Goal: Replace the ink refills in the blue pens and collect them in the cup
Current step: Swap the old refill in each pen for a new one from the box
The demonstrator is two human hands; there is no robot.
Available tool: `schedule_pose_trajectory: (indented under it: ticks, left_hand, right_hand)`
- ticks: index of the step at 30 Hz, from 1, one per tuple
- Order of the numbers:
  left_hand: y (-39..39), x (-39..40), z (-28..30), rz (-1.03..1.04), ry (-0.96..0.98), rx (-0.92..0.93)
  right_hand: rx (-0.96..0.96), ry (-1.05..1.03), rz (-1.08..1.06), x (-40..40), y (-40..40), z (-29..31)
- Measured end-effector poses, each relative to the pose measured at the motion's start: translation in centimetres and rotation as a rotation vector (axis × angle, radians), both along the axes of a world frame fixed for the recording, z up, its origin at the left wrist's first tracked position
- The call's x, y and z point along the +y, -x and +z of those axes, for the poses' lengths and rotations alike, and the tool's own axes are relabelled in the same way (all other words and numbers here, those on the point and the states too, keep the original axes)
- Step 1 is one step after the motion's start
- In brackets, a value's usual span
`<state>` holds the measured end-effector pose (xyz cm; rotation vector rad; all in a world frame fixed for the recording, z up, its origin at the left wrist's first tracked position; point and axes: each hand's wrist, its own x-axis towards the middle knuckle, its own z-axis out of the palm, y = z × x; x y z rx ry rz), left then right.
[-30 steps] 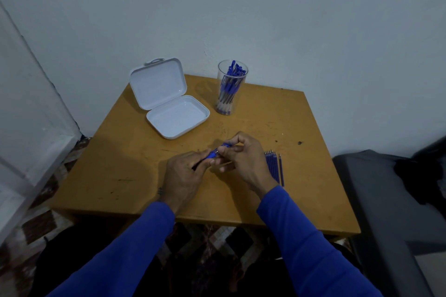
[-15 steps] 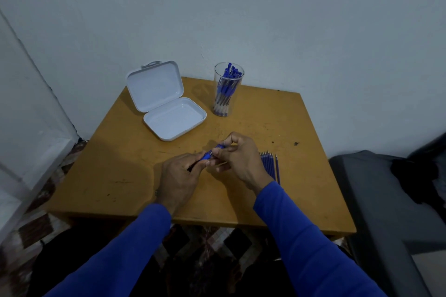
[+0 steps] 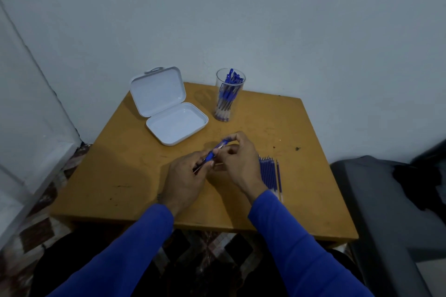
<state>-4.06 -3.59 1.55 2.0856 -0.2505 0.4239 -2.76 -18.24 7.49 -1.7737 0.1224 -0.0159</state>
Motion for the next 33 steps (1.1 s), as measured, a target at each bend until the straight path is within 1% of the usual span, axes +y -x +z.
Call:
schedule_pose_trajectory:
  ticks: [2, 5, 7, 9, 11, 15, 19, 23, 28, 30, 33]
  left_hand:
    - [-0.6, -0.1, 0.3, -0.002, -0.014, 0.001]
    - [-1.9, -0.5, 0.5, -0.036, -0.133, 0.013]
    - [-3.1, -1.0, 0.5, -0.057, -0.198, 0.044]
    - [-4.4, -1.5, 0.6, -0.055, -0.207, 0.079]
    - [-5.9, -2.0, 0.6, -0.064, -0.256, 0.112]
    - [-9.1, -3.0, 0.7, -0.134, -0.416, 0.117]
    - [-11.8, -3.5, 0.6, -0.253, -0.544, 0.065]
    - [-12.7, -3.1, -0.2, -0.325, -0.582, 0.034]
    - [-12.9, -3.0, -1.0, -0.309, -0.551, 0.012]
    - [-13.0, -2.9, -1.2, -0.311, -0.541, 0.01]
    - [-13.0, -2.9, -1.5, -0.314, -0.543, 0.02]
  right_hand:
    - [-0.05, 0.031, -0.04, -0.6, -0.7, 1.0]
    - [-0.133, 0.128, -0.067, -1.7, -2.1, 3.0]
    - [-0.19, 0.193, -0.084, -2.5, -3.4, 4.4]
    - [-0.256, 0.256, -0.11, -3.2, -4.8, 6.0]
    - [-0.315, 0.294, -0.136, -3.8, -6.4, 7.8]
    - [-0.424, 0.278, -0.169, -4.5, -9.4, 11.6]
    - [-0.503, 0.221, -0.195, -4.5, -12.2, 14.2]
    - [-0.551, 0.202, -0.197, -4.2, -14.9, 14.7]
    - [-0.539, 0.284, -0.133, -3.5, -18.0, 13.3]
    - [-0.539, 0.367, -0.093, -3.2, -19.1, 12.2]
    - [-0.514, 0.595, -0.014, -3.0, -20.5, 10.9]
